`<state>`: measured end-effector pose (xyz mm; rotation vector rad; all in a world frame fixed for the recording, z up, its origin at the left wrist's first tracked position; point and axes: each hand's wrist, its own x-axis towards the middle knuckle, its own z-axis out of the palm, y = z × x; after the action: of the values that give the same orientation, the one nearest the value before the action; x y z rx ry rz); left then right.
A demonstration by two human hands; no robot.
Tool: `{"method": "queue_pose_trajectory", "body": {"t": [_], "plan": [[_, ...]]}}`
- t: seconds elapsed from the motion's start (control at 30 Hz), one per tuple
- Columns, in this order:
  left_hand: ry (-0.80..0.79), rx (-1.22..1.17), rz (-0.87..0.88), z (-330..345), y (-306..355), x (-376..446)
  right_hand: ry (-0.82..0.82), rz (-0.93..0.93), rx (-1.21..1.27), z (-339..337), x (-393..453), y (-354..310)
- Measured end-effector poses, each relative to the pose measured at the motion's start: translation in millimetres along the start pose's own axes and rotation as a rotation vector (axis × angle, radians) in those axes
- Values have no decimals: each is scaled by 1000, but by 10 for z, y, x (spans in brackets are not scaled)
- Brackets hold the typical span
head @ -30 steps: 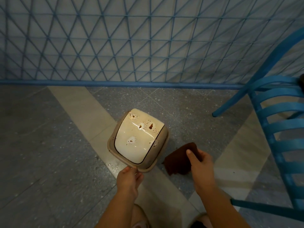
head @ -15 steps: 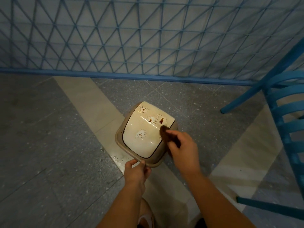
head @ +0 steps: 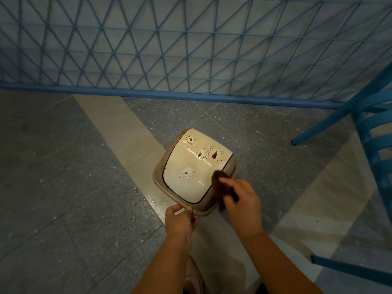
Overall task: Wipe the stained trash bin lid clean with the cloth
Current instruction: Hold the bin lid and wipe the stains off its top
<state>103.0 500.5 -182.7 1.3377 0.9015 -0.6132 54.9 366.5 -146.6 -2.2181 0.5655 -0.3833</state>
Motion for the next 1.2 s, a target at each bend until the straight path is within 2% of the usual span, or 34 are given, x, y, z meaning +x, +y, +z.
{"method": "queue_pose_trajectory", "body": {"t": [0.17,0.33,0.4,0.7,0.8,0.93,1.03,1.1,1.13,1.2], "plan": [[-1,20,28,-13,3,10,-155,-149,-67,28,-129,68],[9,42,59,-20,46,18,58,62,23,-147,336,-2],[10,38,51,-20,54,15,81,77,31,-97,325,-40],[-21,0,48,-29,56,-19,-266,-186,-48,309,-322,162],[-6,13,51,-32,62,-11,-248,-261,-157,205,-218,232],[11,19,51,-19,55,12,-128,-157,-110,160,-211,242],[-4,-1,52,-12,48,-7,-239,-137,-125,337,-421,211],[-14,-8,50,-15,64,-10,-258,-143,-129,387,-465,235],[-11,-1,54,-25,82,-1,-228,-85,-119,371,-453,248],[-2,5,58,-48,129,43,-114,199,-56,265,-410,291]]}}
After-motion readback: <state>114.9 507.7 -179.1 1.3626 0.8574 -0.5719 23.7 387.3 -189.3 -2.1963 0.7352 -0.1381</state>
